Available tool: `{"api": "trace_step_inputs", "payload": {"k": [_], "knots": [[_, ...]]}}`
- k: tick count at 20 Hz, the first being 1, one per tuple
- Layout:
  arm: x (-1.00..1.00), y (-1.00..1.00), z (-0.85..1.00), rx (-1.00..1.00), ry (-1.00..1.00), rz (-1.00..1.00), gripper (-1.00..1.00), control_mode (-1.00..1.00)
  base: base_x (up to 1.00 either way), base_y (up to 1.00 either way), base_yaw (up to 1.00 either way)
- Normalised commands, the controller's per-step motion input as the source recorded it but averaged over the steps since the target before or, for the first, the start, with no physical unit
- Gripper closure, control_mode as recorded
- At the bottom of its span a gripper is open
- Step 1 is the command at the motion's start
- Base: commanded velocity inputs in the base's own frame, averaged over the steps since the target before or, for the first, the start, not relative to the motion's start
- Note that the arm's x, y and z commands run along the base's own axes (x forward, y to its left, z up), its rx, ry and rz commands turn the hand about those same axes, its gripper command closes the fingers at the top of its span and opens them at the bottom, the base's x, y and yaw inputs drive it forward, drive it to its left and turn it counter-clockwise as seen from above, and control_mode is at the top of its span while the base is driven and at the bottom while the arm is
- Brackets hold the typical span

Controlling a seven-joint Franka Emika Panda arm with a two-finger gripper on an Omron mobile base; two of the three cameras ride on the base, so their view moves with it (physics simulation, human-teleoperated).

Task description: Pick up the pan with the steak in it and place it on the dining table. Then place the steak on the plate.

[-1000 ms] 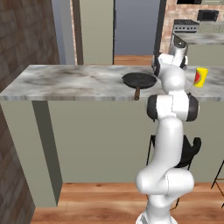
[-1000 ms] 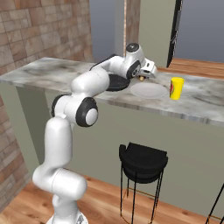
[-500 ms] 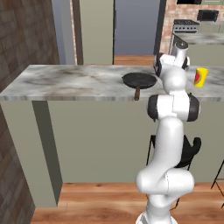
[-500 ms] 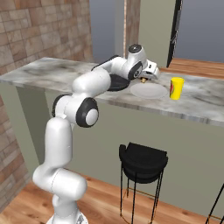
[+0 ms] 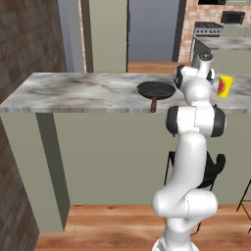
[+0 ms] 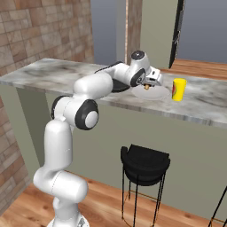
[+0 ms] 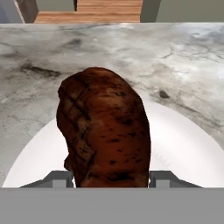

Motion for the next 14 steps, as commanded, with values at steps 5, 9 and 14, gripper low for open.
{"api": "trace_step_inputs", "payload": {"k": [5, 9, 14], "knots": [[0.00, -0.38, -0.12, 0.00, 0.00, 0.00, 1.00, -1.00, 0.00, 0.00, 0.00], [0.00, -0.02, 0.00, 0.00, 0.00, 0.00, 1.00, -1.00, 0.00, 0.00, 0.00], [0.00, 0.00, 0.00, 0.00, 0.00, 0.00, -1.00, -1.00, 0.00, 0.00, 0.00]]}}
